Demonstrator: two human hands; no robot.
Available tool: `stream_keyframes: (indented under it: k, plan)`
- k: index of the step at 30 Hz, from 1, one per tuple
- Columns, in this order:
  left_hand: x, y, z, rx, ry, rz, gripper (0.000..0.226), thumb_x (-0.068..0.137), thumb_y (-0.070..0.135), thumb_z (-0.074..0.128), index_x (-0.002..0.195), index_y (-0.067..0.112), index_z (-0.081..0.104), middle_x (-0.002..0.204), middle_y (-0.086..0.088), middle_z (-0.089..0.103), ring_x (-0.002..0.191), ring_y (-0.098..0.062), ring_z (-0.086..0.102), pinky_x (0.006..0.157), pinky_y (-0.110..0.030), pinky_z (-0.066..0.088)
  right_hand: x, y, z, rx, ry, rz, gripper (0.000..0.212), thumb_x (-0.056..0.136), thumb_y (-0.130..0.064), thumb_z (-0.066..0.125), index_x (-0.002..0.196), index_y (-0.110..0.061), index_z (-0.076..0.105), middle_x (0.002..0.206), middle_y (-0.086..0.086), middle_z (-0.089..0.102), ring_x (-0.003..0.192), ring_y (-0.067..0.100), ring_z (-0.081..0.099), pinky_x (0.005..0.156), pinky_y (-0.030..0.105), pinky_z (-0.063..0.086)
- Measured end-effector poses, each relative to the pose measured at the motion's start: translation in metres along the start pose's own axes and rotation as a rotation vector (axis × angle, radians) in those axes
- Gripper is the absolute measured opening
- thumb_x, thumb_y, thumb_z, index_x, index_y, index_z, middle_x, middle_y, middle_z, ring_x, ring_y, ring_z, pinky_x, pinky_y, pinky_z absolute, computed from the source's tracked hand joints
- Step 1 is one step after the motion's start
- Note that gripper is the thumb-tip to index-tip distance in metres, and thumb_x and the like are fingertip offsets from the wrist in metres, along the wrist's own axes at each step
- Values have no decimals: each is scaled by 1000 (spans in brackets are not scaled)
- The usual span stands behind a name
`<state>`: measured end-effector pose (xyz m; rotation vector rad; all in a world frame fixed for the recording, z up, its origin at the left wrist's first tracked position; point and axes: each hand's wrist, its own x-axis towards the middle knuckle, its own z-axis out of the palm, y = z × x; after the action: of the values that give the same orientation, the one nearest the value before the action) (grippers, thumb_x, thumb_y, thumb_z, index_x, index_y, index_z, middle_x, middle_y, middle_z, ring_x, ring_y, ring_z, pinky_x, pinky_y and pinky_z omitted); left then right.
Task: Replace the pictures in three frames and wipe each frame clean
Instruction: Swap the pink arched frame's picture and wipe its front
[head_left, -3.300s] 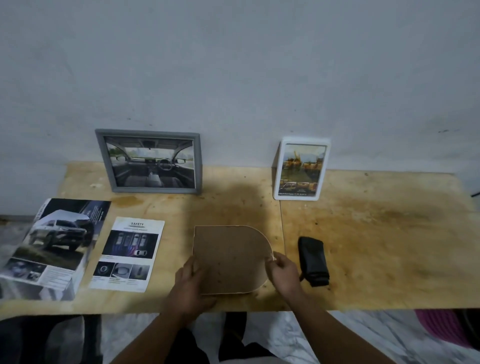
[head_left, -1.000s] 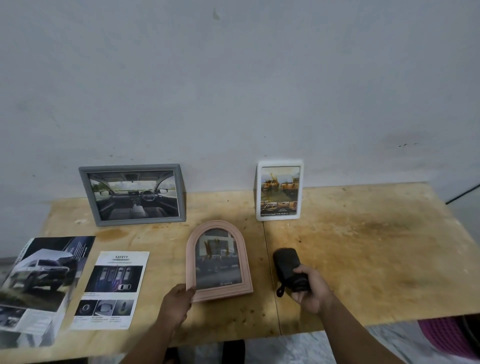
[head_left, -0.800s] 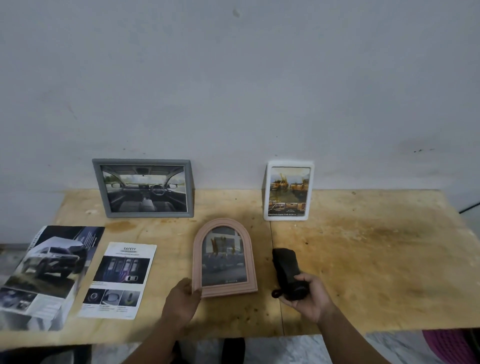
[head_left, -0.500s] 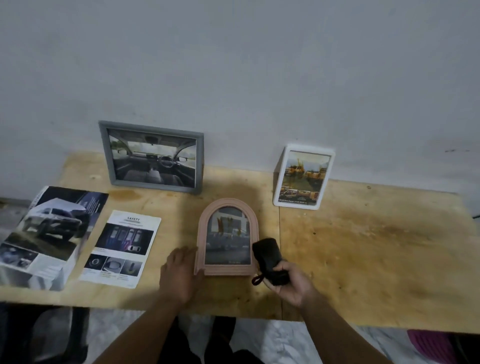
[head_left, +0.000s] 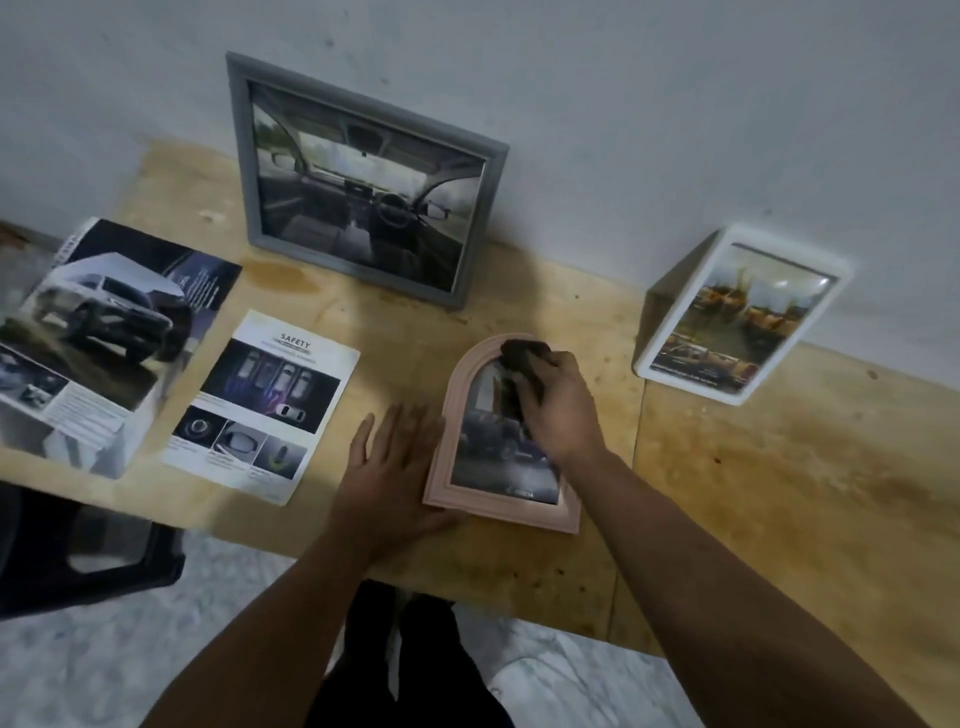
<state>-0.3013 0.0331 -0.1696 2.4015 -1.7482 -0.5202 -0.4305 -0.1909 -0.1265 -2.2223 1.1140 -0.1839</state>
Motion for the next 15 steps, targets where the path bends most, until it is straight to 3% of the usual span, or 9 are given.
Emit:
stream_keyframes:
  k: [2, 4, 7, 10, 15]
  plan:
    - [0, -1, 4, 10, 57, 19, 117, 78, 94, 43, 161, 14, 24, 170, -14, 17, 157, -37, 14, 122, -64, 18, 0, 9, 26, -245, -32, -156, 42, 102, -29, 48, 134, -7, 66, 135, 20, 55, 116, 37, 57, 100, 42, 51]
    - [1, 0, 5, 20, 106, 30, 116, 77, 93, 44, 160, 13, 28, 168, -15, 23, 156, -38, 18, 120, -65, 21, -3, 12, 39, -292, -7, -207, 42, 100, -26, 49, 131, -4, 67, 132, 24, 58, 117, 42, 56, 95, 44, 53]
    - [0, -1, 5, 6, 135, 21, 115, 78, 93, 44, 160, 14, 31, 168, -14, 24, 156, -38, 18, 120, -64, 21, -9, 9, 42, -284, 30, -237, 34, 100, -18, 56, 128, -4, 69, 126, 21, 60, 110, 38, 61, 88, 42, 56]
    - [-1, -1, 5, -9, 141, 26, 114, 78, 92, 43, 161, 16, 27, 169, -13, 23, 157, -38, 15, 122, -62, 18, -29, 4, 41, -275, -41, -289, 35, 102, -21, 49, 127, -7, 69, 122, 15, 60, 104, 34, 63, 88, 44, 57]
    - [-1, -3, 7, 1, 125, 21, 114, 77, 92, 41, 161, 16, 28, 169, -13, 23, 157, -37, 16, 122, -62, 18, -90, -9, 36, -163, -176, -322, 34, 103, -27, 50, 130, -18, 68, 123, 1, 57, 105, 20, 60, 87, 31, 54]
